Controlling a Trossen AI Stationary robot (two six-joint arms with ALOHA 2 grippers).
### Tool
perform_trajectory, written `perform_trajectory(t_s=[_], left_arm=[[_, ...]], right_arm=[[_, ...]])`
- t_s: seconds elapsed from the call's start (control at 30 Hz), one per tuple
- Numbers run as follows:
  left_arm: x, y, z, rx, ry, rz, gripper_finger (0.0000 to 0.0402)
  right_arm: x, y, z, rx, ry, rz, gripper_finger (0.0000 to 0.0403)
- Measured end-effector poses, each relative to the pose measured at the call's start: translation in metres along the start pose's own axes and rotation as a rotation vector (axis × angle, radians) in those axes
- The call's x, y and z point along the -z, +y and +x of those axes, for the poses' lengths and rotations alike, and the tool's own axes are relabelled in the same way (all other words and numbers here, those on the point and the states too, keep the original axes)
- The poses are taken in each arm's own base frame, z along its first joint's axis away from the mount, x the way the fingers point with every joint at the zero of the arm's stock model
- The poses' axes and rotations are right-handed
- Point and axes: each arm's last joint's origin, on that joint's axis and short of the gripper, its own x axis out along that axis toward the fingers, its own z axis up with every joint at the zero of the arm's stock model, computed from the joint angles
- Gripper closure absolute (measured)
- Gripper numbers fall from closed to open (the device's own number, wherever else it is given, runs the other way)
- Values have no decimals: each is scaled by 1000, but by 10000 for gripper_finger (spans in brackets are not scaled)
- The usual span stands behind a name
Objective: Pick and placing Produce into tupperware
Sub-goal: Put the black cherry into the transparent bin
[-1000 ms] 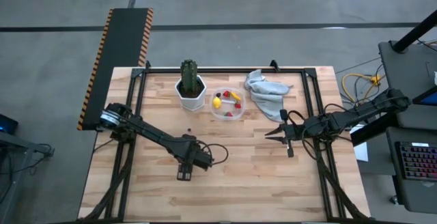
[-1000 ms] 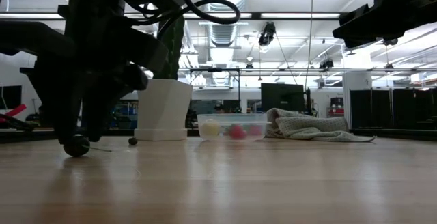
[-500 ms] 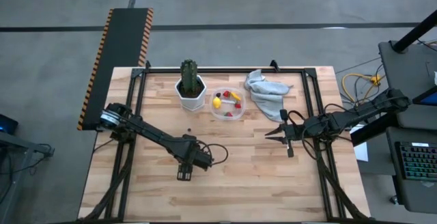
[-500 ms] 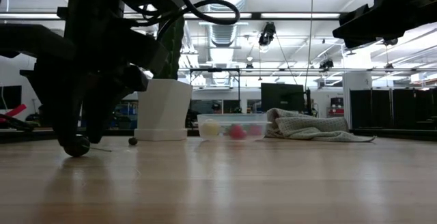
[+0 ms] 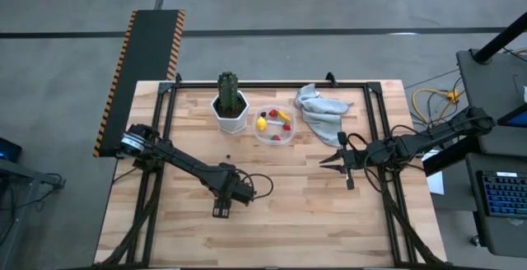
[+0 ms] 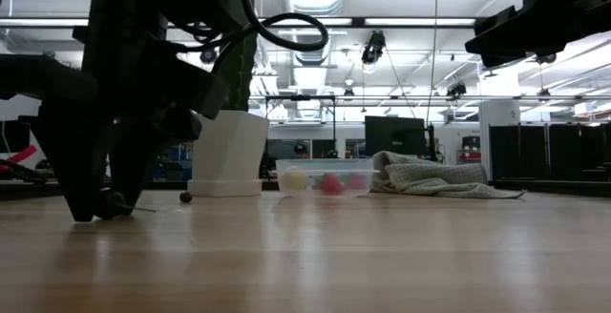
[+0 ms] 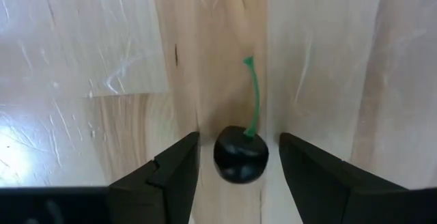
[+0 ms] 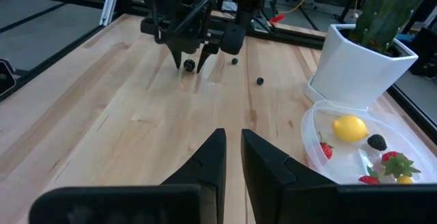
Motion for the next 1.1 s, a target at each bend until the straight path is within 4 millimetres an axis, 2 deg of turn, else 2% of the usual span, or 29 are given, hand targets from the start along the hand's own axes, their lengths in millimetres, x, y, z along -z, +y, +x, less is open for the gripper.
perform_trajectory(t_s=[0.6, 0.97, 1.1], left_arm=[[-1, 0, 0, 1, -4, 0, 219], [-1, 1, 0, 1, -3, -1, 320], [-1, 1, 0, 22, 2, -3, 323]], right_arm=[[0, 0, 0, 0, 2, 0, 364], [0, 0, 0, 0, 2, 0, 364], [0, 0, 0, 0, 2, 0, 364]])
